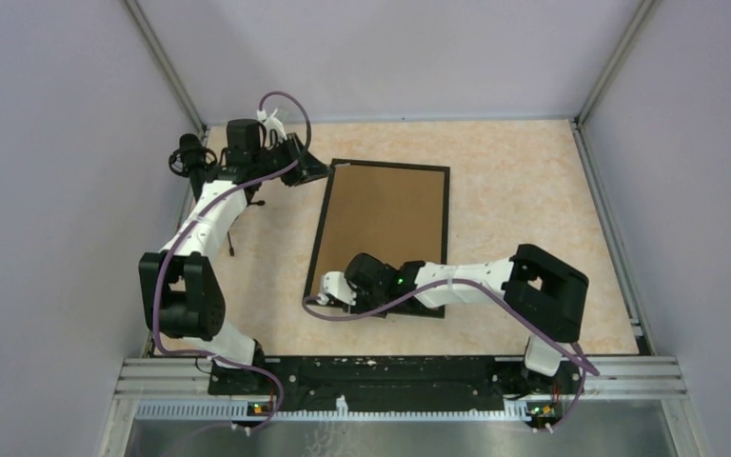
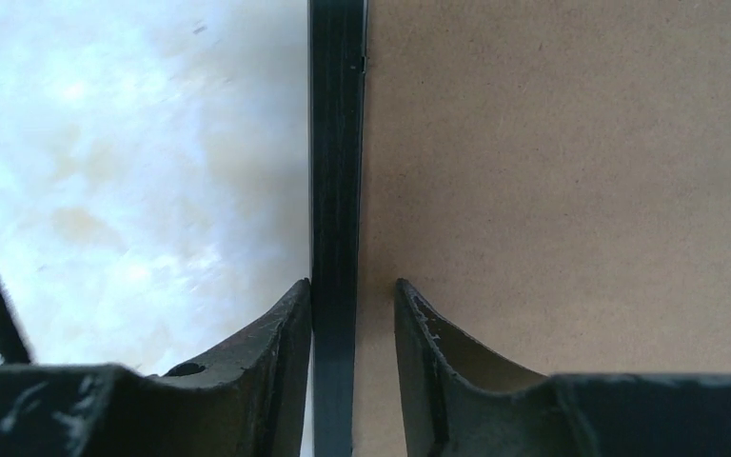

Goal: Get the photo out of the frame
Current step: Adjust the photo frame at the center of the board.

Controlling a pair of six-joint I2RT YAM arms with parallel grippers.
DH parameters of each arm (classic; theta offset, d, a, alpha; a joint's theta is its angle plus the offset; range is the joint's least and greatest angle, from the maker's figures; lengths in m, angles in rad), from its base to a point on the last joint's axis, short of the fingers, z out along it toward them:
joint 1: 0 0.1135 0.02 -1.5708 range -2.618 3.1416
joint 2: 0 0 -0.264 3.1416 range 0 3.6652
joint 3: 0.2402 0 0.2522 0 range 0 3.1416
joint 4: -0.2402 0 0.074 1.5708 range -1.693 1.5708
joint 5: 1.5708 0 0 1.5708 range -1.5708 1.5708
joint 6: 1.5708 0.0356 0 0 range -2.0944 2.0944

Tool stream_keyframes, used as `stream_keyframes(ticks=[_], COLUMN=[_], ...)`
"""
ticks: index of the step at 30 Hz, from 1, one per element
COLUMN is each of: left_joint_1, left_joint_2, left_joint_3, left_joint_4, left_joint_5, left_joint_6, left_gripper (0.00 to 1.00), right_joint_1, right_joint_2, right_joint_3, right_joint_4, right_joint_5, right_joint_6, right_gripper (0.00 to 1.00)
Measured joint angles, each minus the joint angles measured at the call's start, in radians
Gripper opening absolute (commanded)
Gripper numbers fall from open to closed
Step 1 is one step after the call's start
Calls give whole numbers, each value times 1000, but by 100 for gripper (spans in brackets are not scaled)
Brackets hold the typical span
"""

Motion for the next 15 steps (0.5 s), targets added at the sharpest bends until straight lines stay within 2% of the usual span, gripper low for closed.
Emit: stream_keyframes(ticks=[4,10,15], left_joint_1=[0,-6,-46], left_joint_2=[0,18,59], left_joint_3=[-6,-9,-67], left_joint_4=[10,50,128], left_joint_5=[-3,27,53], left_joint_6=[1,19,17], left_gripper=[0,0,0], right_joint_1=[-47,-111,-230], right_joint_2=[40,31,-147], right_joint_3=[39,66,70], right_joint_4=[33,-17,-91], right_joint_5=[6,-10,-148], right_joint_6=[-11,-36,17], right_gripper=[36,62,70])
